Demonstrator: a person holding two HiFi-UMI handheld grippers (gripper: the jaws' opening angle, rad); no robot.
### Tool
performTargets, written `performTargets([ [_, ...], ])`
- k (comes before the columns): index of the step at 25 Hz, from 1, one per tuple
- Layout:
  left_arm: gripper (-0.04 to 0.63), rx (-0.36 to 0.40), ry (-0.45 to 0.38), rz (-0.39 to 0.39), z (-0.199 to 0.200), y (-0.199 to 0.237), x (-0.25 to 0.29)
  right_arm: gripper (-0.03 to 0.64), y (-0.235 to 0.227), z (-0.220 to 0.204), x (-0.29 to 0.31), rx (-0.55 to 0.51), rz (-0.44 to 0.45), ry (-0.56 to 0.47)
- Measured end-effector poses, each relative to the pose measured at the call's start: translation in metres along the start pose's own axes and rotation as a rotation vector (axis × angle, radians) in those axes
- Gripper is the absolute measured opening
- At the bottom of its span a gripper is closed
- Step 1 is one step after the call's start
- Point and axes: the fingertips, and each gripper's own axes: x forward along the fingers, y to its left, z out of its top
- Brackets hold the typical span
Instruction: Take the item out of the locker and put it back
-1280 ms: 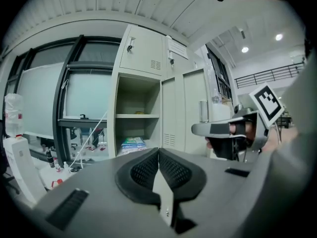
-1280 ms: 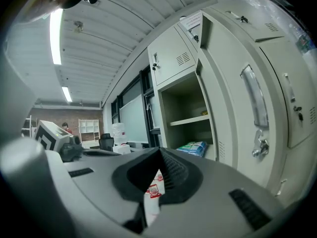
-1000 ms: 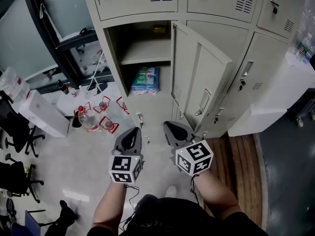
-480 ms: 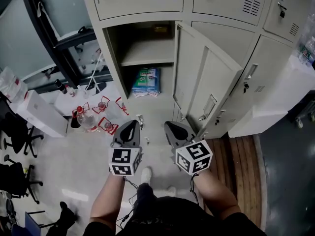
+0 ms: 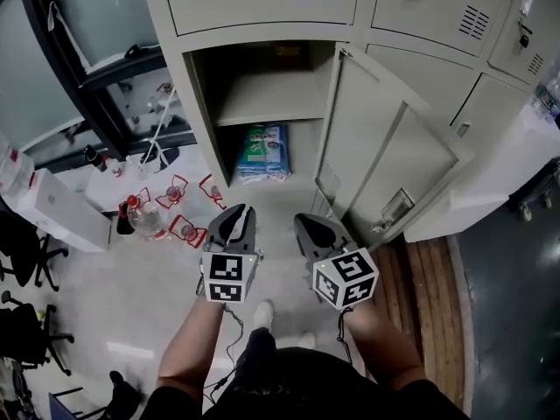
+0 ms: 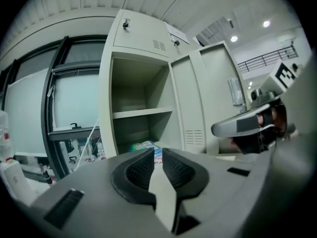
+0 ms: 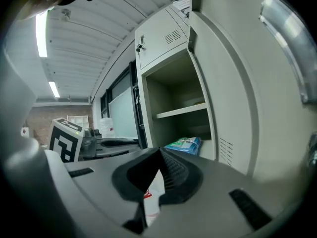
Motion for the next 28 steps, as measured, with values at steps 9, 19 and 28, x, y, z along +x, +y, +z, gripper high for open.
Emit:
performTargets([
  [9, 0.140, 0.248, 0.064, -0.016, -0.021, 0.021, 0.050, 0.000, -0.009, -0.006, 0.024, 0.018, -0.055, 0.024],
  [19, 0.213, 0.560, 0.177, -0.033, -0.049, 0.022, 0.108, 0.000, -0.029, -0.014, 0.031, 0.045, -0.112, 0.037],
  [28, 0.242, 0.732, 0.246, -0.035, -0.059, 0.025, 0.140, 0.000, -0.042, -0.019, 0.037, 0.075, -0.137, 0.040],
])
